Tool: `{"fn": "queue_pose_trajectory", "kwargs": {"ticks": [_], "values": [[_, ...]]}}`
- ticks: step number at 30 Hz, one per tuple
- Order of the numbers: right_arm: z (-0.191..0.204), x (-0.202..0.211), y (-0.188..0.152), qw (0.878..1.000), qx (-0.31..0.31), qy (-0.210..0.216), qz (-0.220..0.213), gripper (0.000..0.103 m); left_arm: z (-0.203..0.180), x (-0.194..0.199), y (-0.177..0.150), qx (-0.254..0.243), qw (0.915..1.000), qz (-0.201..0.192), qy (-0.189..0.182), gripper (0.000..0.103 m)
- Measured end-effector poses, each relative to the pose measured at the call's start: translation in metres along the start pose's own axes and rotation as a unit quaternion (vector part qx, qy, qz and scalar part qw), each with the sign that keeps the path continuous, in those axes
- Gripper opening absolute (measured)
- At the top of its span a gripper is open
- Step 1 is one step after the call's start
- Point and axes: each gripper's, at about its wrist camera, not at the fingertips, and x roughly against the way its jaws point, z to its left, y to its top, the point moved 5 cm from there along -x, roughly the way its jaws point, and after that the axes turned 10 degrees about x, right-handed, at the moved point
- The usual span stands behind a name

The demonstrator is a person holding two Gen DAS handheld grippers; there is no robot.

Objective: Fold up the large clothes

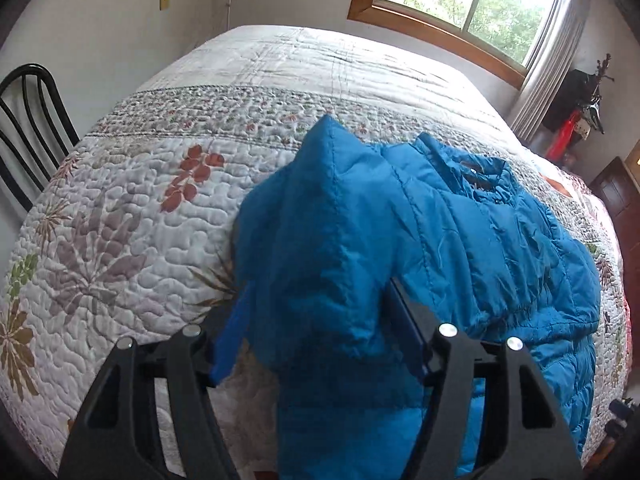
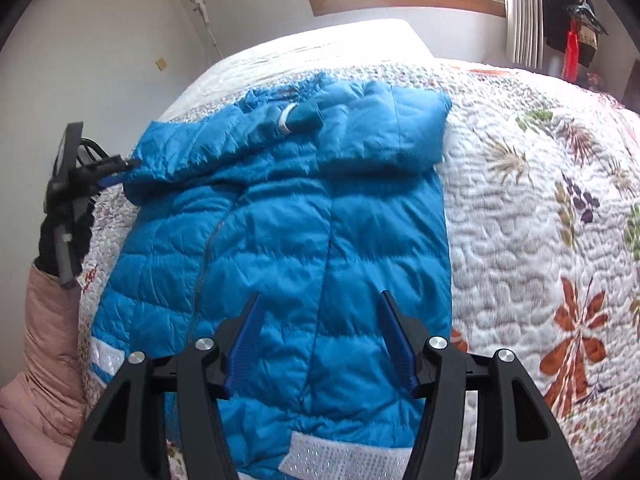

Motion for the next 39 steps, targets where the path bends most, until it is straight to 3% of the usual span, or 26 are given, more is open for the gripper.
{"fn": "queue_pose_trajectory", "kwargs": {"ticks": [10,15,16,17,19,21,24,26,29,32,36,39], "values": [[-0.032,-0.11,0.126,0.997,-0.054,0.049,0.035,0.059,-0.015,-0.034,-0.011,-0.029,0.9994,0.014,0.008,0.069],[-0.034,-0.175,0.164,0.991,-0.088,0.082,0.061,0.059,-0.013,-0.035,-0.009,-0.025,0.9995,0.017,-0.002,0.07],[-0.033,-0.184,0.168,0.991,-0.088,0.082,0.063,0.054,-0.013,-0.035,-0.009,-0.024,0.9996,0.017,-0.003,0.071],[-0.032,-0.191,0.169,0.991,-0.086,0.084,0.064,0.047,-0.012,-0.036,-0.009,-0.023,0.9996,0.017,-0.004,0.071],[-0.03,-0.198,0.172,0.989,-0.09,0.096,0.064,0.02,-0.011,-0.036,-0.009,-0.021,0.9996,0.016,-0.005,0.072],[-0.033,-0.192,0.173,0.99,-0.092,0.095,0.052,0.006,-0.009,-0.034,-0.008,-0.013,0.9997,0.016,-0.011,0.071],[-0.043,-0.161,0.179,0.99,-0.094,0.106,0.01,0.005,-0.006,-0.022,-0.003,0.009,0.9991,0.014,-0.039,0.071],[-0.058,-0.133,0.18,0.992,-0.094,0.078,-0.015,0.005,-0.007,-0.012,0.001,0.018,0.9983,0.007,-0.055,0.071],[-0.089,-0.1,0.175,0.994,-0.103,0.023,-0.038,0.005,-0.014,-0.005,0.004,0.011,0.9988,-0.012,-0.047,0.071],[-0.112,-0.098,0.162,0.994,-0.11,-0.016,-0.019,0.005,-0.025,-0.017,0.001,-0.012,0.9996,-0.005,-0.026,0.071],[-0.122,-0.129,0.139,0.992,-0.12,-0.017,0.025,0.005,-0.032,-0.044,-0.009,-0.046,0.9986,0.004,0.026,0.071],[-0.123,-0.142,0.132,0.992,-0.121,-0.015,0.035,0.005,-0.028,-0.056,-0.013,-0.05,0.9981,0.012,0.035,0.074]]}}
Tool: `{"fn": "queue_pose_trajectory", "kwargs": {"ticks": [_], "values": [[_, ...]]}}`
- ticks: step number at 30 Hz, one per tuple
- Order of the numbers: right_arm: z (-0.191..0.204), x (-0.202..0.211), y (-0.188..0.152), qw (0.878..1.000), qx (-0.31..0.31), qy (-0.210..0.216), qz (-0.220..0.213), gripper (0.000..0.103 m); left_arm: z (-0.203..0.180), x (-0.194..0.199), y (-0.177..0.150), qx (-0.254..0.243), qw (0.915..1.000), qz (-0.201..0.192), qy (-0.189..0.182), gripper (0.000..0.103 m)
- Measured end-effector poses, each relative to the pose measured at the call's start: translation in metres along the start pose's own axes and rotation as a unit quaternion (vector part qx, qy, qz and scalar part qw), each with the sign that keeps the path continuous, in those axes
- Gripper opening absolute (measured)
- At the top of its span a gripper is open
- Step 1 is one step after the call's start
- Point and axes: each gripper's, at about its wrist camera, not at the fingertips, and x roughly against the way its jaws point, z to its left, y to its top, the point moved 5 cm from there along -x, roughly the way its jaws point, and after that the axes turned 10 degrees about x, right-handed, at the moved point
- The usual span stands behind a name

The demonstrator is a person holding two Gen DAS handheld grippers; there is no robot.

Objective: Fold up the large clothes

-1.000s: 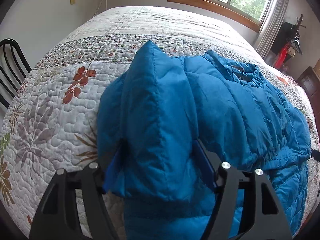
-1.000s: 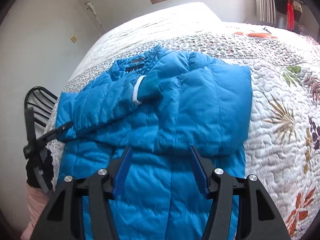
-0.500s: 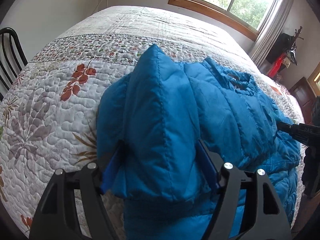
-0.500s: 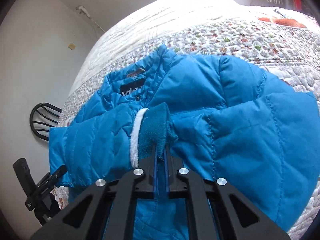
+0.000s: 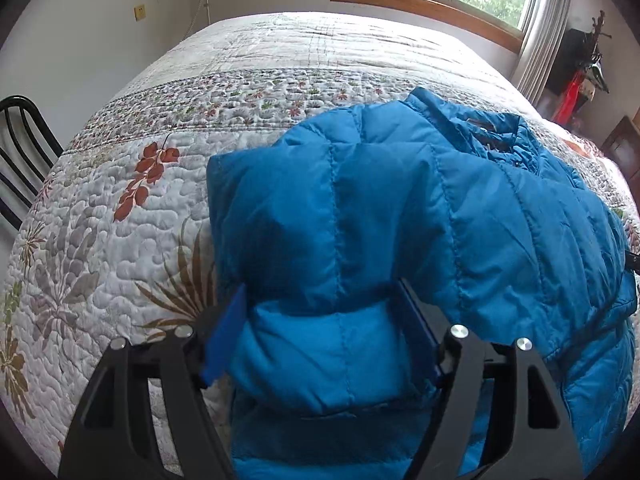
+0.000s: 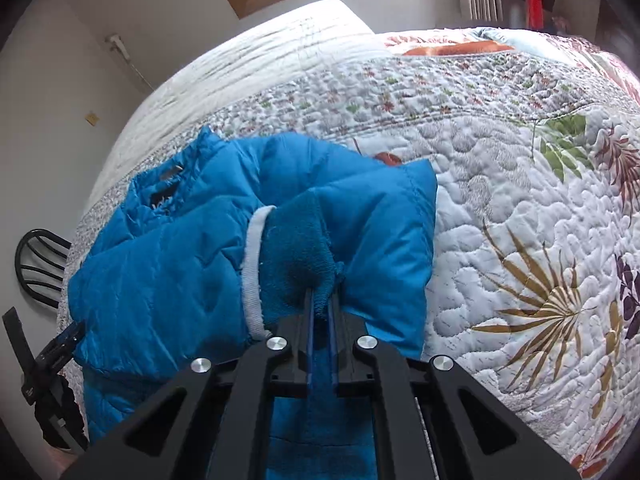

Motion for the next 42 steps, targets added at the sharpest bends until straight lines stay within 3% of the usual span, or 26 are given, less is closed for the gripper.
{"fn": "queue_pose_trajectory", "kwargs": {"ticks": [3,4,6,8,11,17,21,25,29,33,35,36,37,39,42], "values": [[0.003,0.004,0.0,1.0,0.011,-0.009,0.007,0.006,0.004,0.0,0.001,0.002,0.9999,0.011,-0.002,0.074],[0.005,0.014,0.001,1.0,0.012,-0.016,0.0,0.011,0.005,0.004,0.003,0.003,0.9999,0.012,-0.001,0.072],[0.012,0.042,0.006,0.998,0.027,-0.04,-0.039,0.016,0.004,0.02,0.009,0.01,0.9999,0.001,-0.004,0.068],[0.024,0.063,0.01,0.996,0.043,-0.033,-0.068,0.024,-0.004,0.039,0.014,0.018,0.9993,-0.016,-0.027,0.069],[0.054,0.06,0.014,0.996,0.069,0.008,-0.053,0.024,-0.026,0.05,0.015,0.018,0.9985,-0.017,-0.048,0.07],[0.079,0.007,0.006,0.994,0.11,-0.011,-0.004,0.024,-0.053,0.016,-0.001,-0.015,0.9996,0.013,-0.02,0.073],[0.067,-0.017,-0.005,0.995,0.101,-0.001,0.012,0.012,-0.046,-0.007,-0.008,-0.018,0.9989,0.031,-0.031,0.078],[0.048,-0.032,-0.012,0.996,0.049,0.07,0.014,0.001,-0.043,-0.012,-0.01,-0.019,0.9983,0.034,-0.042,0.08],[0.042,-0.031,-0.014,0.994,0.035,0.099,0.004,0.0,-0.045,-0.014,-0.013,-0.027,0.9988,0.026,-0.032,0.081],[0.048,-0.022,-0.013,0.996,0.041,0.082,-0.003,0.0,-0.045,-0.011,-0.012,-0.034,0.9986,0.024,-0.033,0.081],[0.052,-0.003,-0.015,0.996,0.042,0.078,-0.019,0.005,-0.044,0.0,-0.014,-0.043,0.9985,0.022,-0.027,0.08],[0.055,0.011,-0.017,0.995,0.046,0.083,-0.036,0.019,-0.042,0.009,-0.016,-0.045,0.9985,0.016,-0.027,0.08],[0.058,0.027,-0.021,0.993,0.055,0.085,-0.057,0.043,-0.038,0.02,-0.018,-0.047,0.9985,0.008,-0.028,0.08],[0.061,0.055,-0.032,0.99,0.083,0.064,-0.09,0.062,-0.028,0.045,-0.025,-0.045,0.9983,-0.012,-0.034,0.085],[0.061,0.079,-0.06,0.987,0.111,0.048,-0.101,0.062,-0.009,0.079,-0.04,-0.04,0.9975,-0.049,-0.031,0.092]]}}
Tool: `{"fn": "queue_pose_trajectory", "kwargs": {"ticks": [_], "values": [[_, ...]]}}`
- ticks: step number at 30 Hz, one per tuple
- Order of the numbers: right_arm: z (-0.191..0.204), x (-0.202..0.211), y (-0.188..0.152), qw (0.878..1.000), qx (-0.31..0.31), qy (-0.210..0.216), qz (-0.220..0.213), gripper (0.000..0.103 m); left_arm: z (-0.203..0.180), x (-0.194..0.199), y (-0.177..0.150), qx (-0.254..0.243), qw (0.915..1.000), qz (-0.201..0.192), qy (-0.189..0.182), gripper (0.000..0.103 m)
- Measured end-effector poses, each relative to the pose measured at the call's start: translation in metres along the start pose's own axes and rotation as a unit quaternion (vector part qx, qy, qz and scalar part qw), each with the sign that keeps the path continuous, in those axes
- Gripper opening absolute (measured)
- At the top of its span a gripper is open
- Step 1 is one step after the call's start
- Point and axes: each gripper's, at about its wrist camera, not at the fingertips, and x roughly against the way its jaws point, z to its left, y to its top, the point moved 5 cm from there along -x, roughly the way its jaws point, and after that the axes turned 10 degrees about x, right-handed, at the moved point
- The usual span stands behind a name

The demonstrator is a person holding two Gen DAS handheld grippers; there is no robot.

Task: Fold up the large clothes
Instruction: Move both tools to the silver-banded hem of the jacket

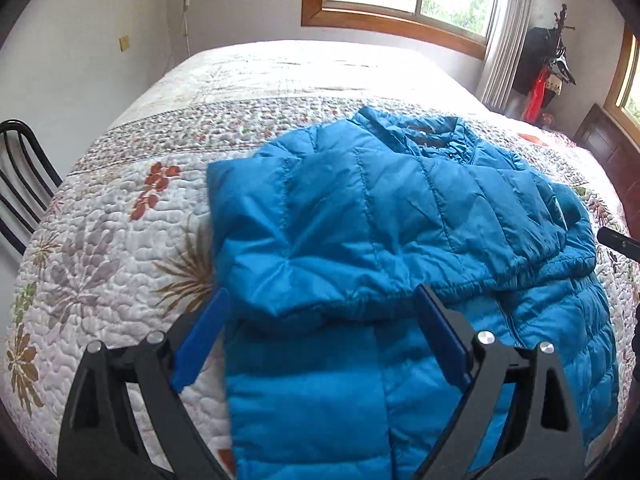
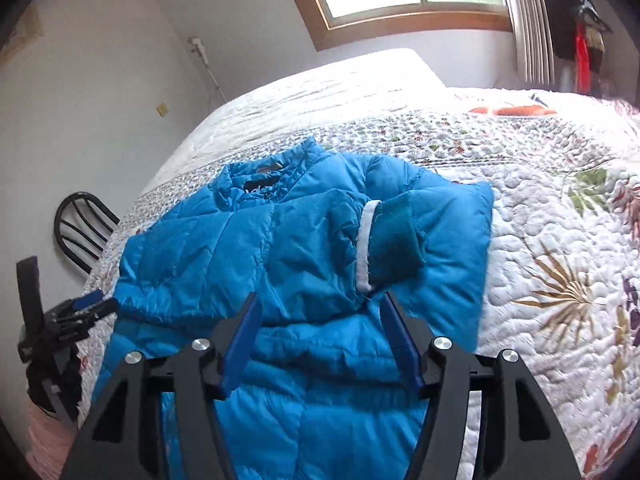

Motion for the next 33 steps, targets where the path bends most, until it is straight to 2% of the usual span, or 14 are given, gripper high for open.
{"fn": "queue_pose_trajectory", "kwargs": {"ticks": [9,12,15,17,23,33], "values": [[0.015,0.056,-0.079,1.0,0.021,-0.005,0.015,0.064,0.047,0.069,-0.055,0.03,0.9992,-0.017,0.02,0.092],[0.015,0.072,-0.099,1.0,0.016,-0.01,0.018,0.064,0.06,0.083,-0.073,0.039,0.9988,-0.014,0.025,0.092],[0.014,0.085,-0.114,0.999,0.011,-0.024,0.02,0.065,0.07,0.093,-0.09,0.051,0.9973,-0.007,0.051,0.092],[0.013,0.092,-0.125,0.999,0.005,-0.034,0.024,0.066,0.075,0.1,-0.101,0.066,0.9964,-0.006,0.054,0.092],[0.017,0.107,-0.155,0.998,-0.003,-0.049,0.045,0.073,0.077,0.121,-0.131,0.079,0.9953,0.001,0.055,0.092],[0.03,0.124,-0.198,0.997,-0.023,-0.037,0.058,0.082,0.067,0.145,-0.172,0.069,0.9969,0.017,0.034,0.092]]}}
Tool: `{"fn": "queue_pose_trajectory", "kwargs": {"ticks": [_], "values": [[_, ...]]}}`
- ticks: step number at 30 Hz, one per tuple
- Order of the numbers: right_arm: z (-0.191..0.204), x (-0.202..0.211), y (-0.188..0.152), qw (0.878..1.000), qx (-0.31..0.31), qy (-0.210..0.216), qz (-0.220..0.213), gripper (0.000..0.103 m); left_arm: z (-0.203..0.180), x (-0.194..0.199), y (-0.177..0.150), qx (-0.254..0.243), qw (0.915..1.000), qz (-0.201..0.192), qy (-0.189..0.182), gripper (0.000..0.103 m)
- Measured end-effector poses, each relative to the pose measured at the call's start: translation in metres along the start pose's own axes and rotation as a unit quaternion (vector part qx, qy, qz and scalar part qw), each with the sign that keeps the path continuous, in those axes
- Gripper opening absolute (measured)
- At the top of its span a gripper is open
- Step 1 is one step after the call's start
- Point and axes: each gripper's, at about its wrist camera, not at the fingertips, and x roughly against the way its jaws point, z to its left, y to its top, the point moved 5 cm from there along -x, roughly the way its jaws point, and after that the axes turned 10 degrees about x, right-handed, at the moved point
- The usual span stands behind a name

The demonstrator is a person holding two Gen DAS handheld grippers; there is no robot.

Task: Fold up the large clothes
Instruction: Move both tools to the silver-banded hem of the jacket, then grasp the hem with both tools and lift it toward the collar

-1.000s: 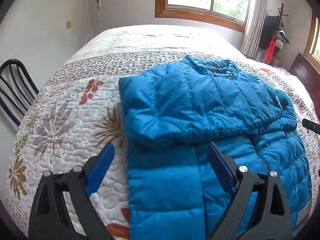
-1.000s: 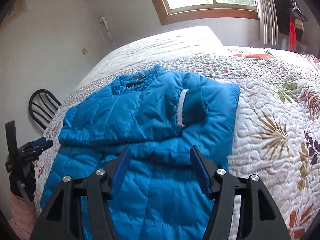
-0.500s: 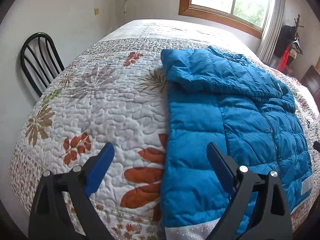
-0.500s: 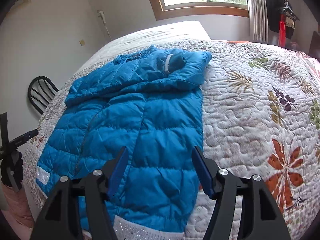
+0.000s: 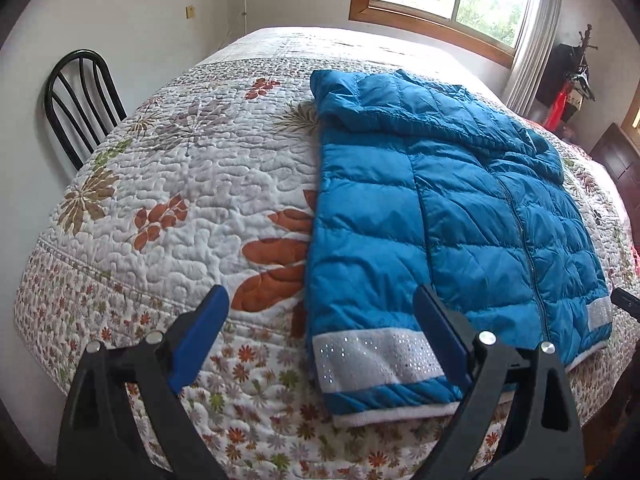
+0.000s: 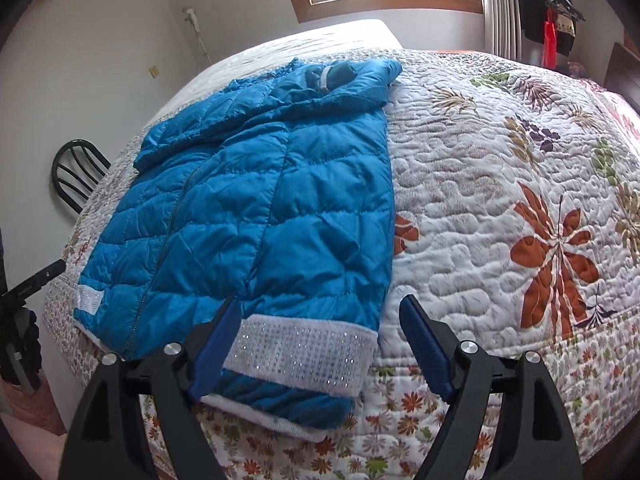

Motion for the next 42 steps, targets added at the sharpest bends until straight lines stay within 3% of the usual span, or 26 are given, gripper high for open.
{"fn": "queue_pose_trajectory", "kwargs": {"ticks": [10,17,20,22,28,31,35,39,42], "values": [[-0.006,-0.011,-0.029,0.998,-0.042,0.03,0.022,0.085,0.002,-0.025,-0.036,0.012,0.9969,0.07,-0.034,0.092],[-0.002,-0.023,-0.03,0.998,-0.045,0.04,0.027,0.09,-0.015,-0.046,-0.053,0.019,0.99,0.113,-0.083,0.093],[-0.001,-0.024,-0.03,0.998,-0.044,0.041,0.026,0.089,-0.022,-0.049,-0.055,0.018,0.9894,0.113,-0.089,0.093],[0.002,-0.023,-0.03,0.997,-0.043,0.064,0.025,0.073,-0.025,-0.05,-0.055,0.023,0.9889,0.114,-0.094,0.091],[0.005,-0.021,-0.029,0.992,-0.054,0.109,0.016,0.028,-0.019,-0.045,-0.052,0.048,0.9884,0.105,-0.099,0.043],[0.005,-0.012,-0.026,0.99,-0.053,0.129,-0.008,0.016,-0.012,-0.039,-0.05,0.068,0.9855,0.099,-0.12,0.024],[0.01,0.006,-0.019,0.988,-0.04,0.142,-0.043,0.011,-0.011,-0.025,-0.044,0.064,0.985,0.071,-0.144,0.013],[0.016,0.034,-0.011,0.986,-0.018,0.143,-0.082,0.01,-0.015,-0.001,-0.036,0.039,0.9851,0.02,-0.166,0.011],[0.022,0.043,-0.01,0.986,-0.002,0.139,-0.09,0.01,-0.014,0.01,-0.037,0.019,0.9851,0.003,-0.171,0.011]]}}
